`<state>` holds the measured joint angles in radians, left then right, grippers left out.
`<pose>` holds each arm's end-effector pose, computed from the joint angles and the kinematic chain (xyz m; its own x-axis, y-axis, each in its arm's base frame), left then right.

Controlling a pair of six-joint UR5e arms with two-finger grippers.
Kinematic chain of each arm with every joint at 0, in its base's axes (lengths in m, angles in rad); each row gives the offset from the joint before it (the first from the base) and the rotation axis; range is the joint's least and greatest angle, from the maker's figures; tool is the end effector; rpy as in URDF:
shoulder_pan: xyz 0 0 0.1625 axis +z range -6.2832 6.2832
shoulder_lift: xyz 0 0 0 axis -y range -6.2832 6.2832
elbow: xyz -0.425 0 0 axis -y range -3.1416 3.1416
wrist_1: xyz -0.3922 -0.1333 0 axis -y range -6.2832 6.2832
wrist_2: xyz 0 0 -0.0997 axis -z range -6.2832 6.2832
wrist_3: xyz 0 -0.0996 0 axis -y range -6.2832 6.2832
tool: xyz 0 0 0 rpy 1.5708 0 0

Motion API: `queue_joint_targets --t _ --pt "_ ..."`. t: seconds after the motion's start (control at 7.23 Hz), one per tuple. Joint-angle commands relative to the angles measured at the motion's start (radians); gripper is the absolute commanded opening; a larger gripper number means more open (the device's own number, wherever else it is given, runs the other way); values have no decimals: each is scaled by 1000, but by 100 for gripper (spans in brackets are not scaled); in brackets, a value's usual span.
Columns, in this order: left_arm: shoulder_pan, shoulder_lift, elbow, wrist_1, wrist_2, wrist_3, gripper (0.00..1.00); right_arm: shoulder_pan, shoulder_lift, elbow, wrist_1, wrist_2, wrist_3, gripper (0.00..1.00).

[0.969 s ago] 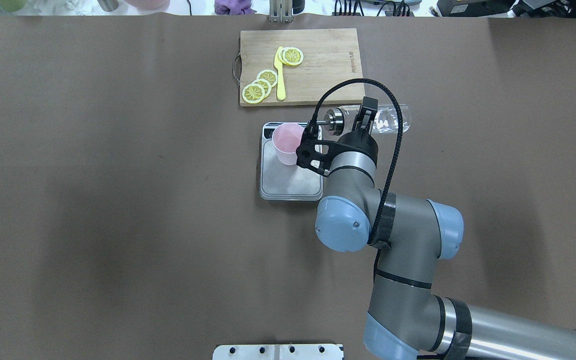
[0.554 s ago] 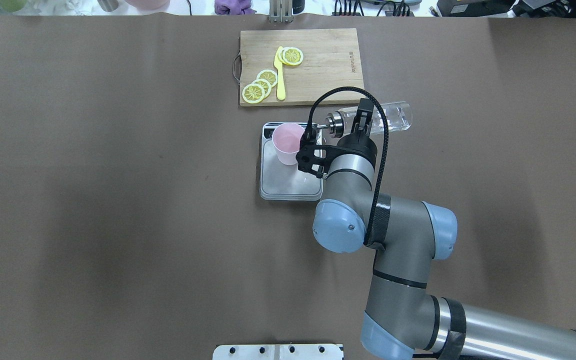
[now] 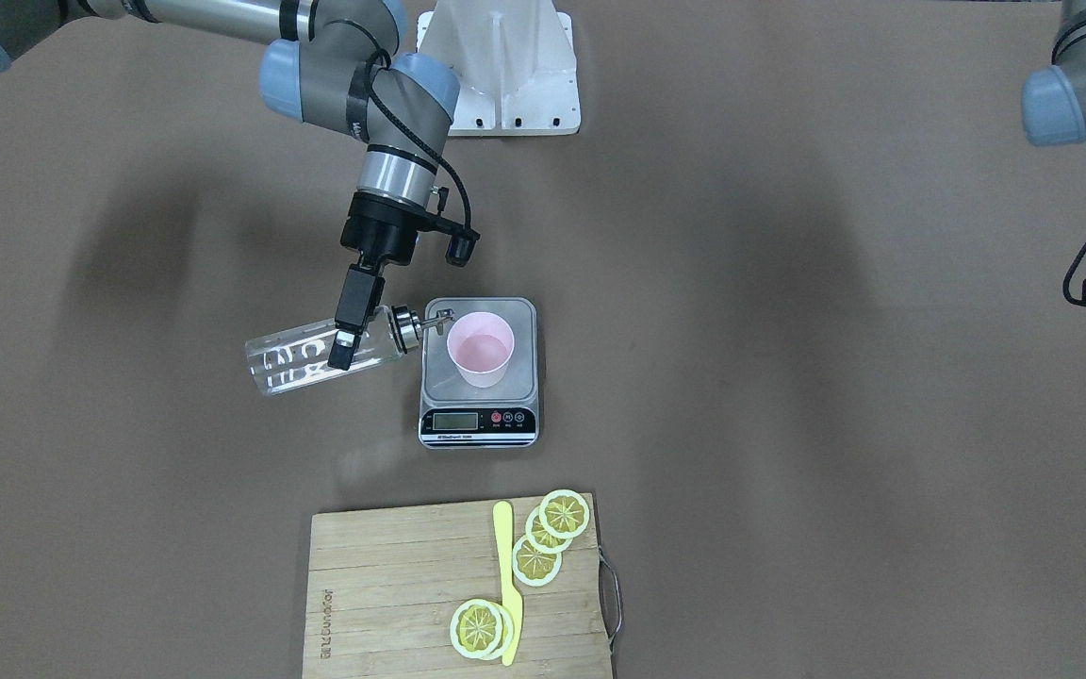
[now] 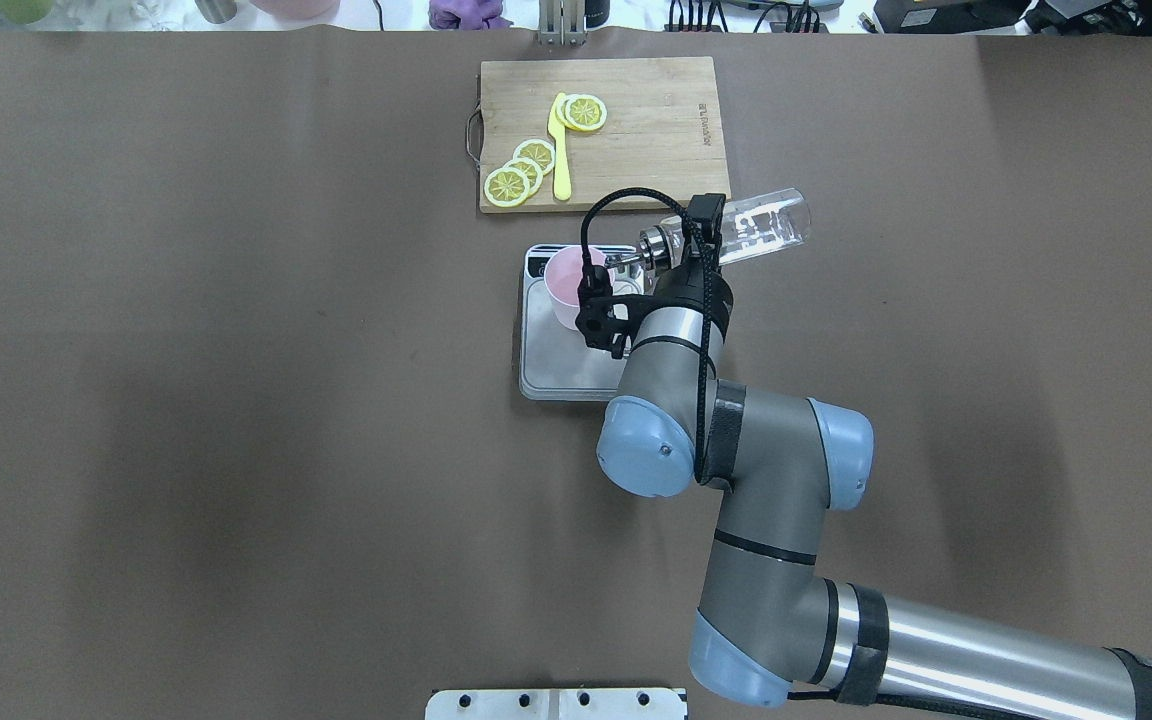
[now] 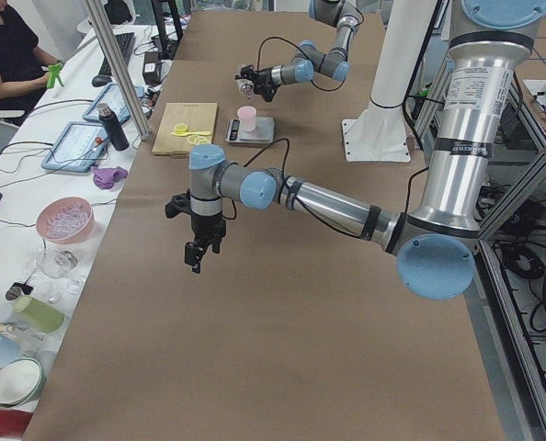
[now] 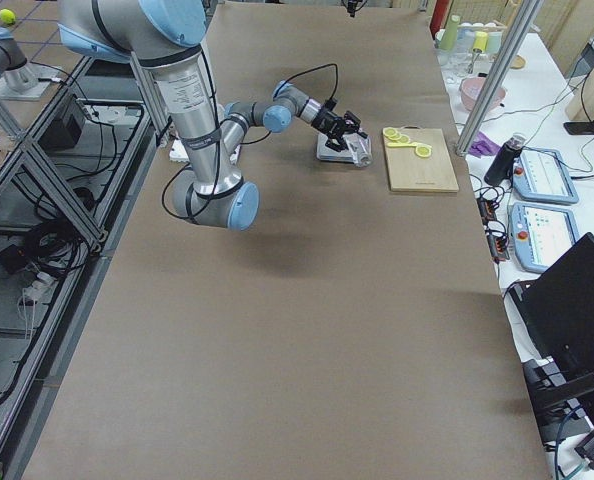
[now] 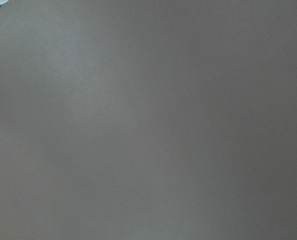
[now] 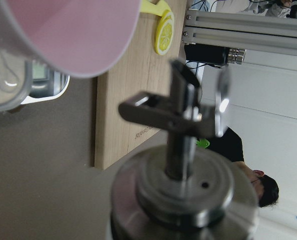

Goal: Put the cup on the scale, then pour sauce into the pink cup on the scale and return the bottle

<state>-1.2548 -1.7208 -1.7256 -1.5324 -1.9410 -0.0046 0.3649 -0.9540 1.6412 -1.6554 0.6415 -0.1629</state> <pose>0.0810 -0.5608 0.5284 0.8579 0.3760 -0.3502 -0.2959 0.9187 0.2617 -0.5451 -0.4364 0.2530 0.5045 -0.4394 -0.7433 0.8629 0.2257 0.4522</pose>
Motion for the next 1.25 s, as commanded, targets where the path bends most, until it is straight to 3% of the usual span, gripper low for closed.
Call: queue_joint_targets --t 0.0,0.42,1.11 --pt "0 1 0 0 1 0 99 18 17 -20 -1 -3 -75 0" --pt "0 1 0 0 1 -2 99 28 66 -21 -76 -55 -175 0" --pt "0 1 1 0 -1 -2 99 26 64 -57 -69 -89 -165 0"
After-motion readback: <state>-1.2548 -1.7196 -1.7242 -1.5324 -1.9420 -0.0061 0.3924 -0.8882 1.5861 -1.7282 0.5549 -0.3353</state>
